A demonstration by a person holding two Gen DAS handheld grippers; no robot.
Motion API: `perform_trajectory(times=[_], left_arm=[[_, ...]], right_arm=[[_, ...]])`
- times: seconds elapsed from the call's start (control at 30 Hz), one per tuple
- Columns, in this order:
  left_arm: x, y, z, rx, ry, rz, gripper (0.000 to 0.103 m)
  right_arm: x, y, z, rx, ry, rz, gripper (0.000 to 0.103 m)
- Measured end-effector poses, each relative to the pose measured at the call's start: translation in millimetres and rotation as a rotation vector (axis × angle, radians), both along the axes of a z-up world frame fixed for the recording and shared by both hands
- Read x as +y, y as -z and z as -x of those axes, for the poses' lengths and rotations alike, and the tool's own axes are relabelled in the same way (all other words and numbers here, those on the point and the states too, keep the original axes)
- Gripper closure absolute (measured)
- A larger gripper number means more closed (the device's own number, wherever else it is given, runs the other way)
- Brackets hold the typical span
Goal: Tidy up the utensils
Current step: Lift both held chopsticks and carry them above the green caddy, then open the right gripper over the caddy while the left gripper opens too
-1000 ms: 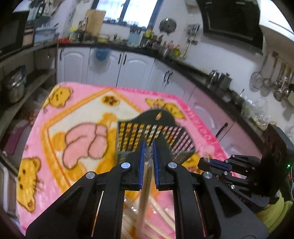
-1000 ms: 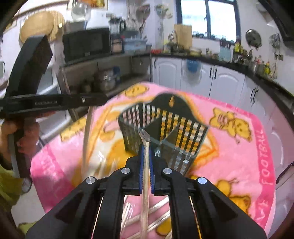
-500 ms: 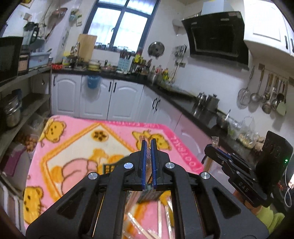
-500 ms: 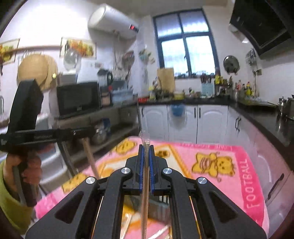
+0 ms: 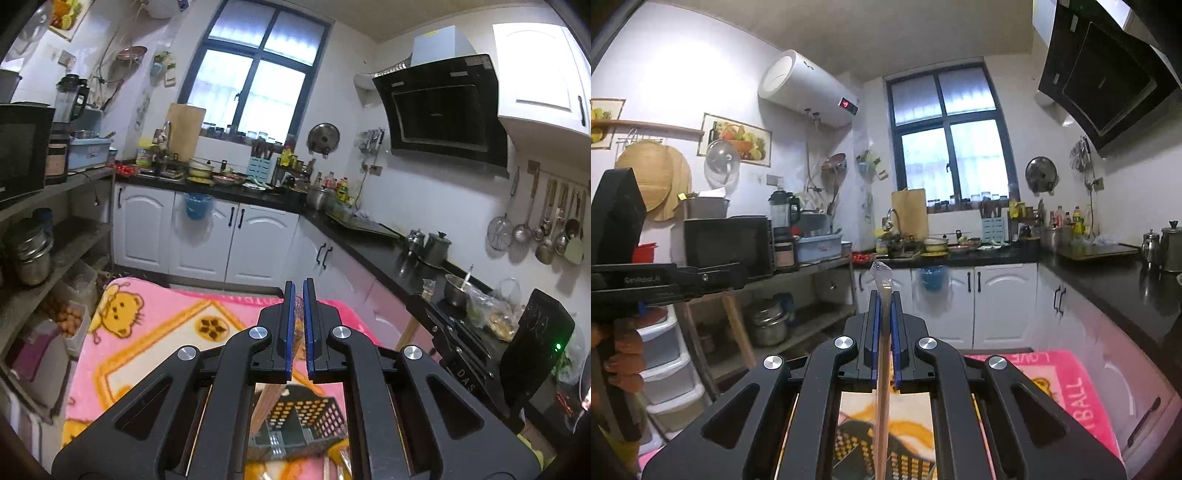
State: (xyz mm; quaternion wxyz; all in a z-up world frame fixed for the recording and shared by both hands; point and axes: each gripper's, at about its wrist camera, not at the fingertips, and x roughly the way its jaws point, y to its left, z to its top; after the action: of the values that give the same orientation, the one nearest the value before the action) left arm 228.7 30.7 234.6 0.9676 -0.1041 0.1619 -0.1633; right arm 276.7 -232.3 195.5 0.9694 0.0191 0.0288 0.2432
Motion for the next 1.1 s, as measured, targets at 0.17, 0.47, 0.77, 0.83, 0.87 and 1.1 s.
perform_trajectory(times=[0.17, 0.47, 0.77, 0.83, 0.87, 1.1], left_arm=[[0.7, 15.3, -20.9, 0.030, -0.016, 0.005, 0.101], [-1.6, 58.5, -41.2, 0.072, -0.012, 0.016, 0.101], [-3.6, 85.0, -46.0, 0.102, -0.004, 0.016, 0.101], [-2.1, 91.1, -45.8, 0.114, -0.004, 0.019, 0.101], [-1.3, 93.4, -46.3, 0.120, -0.004, 0.023, 0.101], [6.7, 105.8, -43.4, 0.148, -0.025, 0.038, 0.101]], right_arm=[[10.6, 15.7, -13.5, 0.008, 0.025, 0.022, 0.097], [15.6, 54.0, -30.3, 0.023, 0.082, 0.072, 0.097], [4.5, 75.0, -36.1, 0.089, 0.095, 0.040, 0.086], [1.1, 78.3, -34.6, 0.098, 0.100, 0.036, 0.081], [-0.9, 79.5, -33.2, 0.100, 0.099, 0.034, 0.081], [-19.2, 86.5, -20.3, 0.143, 0.106, 0.007, 0.066]])
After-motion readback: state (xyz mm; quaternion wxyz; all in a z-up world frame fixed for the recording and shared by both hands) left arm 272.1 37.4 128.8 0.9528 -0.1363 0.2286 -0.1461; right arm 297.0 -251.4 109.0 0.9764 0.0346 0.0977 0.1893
